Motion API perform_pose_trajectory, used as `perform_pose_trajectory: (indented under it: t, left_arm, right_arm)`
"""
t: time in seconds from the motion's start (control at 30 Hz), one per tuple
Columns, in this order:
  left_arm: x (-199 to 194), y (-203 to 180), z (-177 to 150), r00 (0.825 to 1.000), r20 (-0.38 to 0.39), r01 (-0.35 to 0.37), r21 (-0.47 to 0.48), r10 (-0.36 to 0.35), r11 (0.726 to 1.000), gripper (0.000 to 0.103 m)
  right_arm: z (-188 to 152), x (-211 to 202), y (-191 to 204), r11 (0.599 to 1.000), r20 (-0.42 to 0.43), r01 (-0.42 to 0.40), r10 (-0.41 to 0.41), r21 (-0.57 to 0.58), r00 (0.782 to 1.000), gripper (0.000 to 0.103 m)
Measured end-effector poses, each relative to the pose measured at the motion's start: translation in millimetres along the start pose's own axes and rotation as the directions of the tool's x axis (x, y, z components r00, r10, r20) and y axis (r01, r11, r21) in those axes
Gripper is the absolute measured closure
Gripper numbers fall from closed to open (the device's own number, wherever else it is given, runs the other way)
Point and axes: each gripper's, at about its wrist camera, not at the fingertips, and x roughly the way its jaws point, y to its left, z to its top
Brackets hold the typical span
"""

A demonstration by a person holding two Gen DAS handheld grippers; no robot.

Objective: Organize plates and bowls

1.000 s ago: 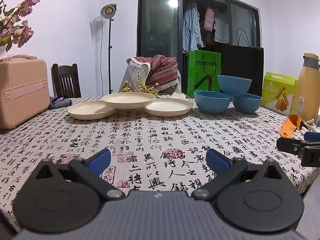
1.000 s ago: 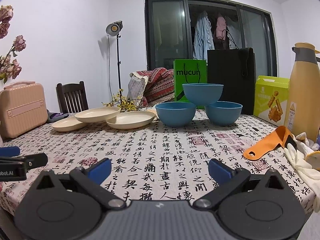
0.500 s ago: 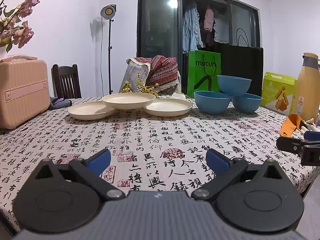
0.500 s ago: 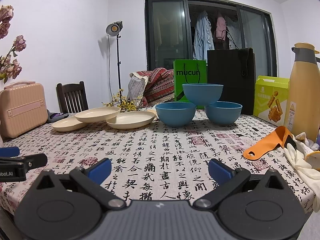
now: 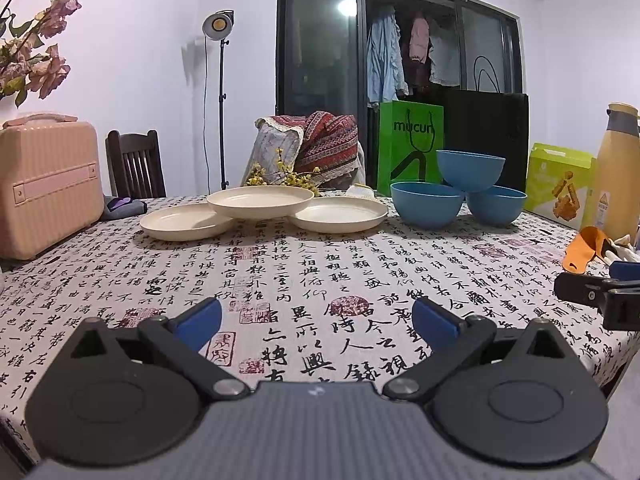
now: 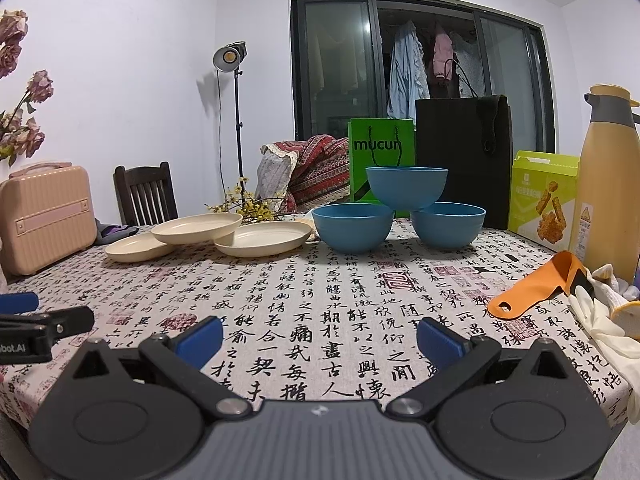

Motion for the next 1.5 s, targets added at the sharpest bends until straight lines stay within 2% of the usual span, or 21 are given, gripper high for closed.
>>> perform_pose_trajectory:
  t: [0.77,1.5]
  left_arm:
    - [-2.9,1.8,1.5,1.000,0.011,0.002,-0.005,-0.002,1.000,0.000]
    - [1.5,11.8,15.2,0.998,0.069,-0.002,-0.026,0.004,1.000,0.000]
  right_arm:
    - [2.6,1.5,2.5,1.000,-0.001,-0.001,0.001,-0.002,1.000,0.000]
    - [21.0,16.0,6.2,1.000,0.032,-0.010,0.011,-0.020,0.999,0.000]
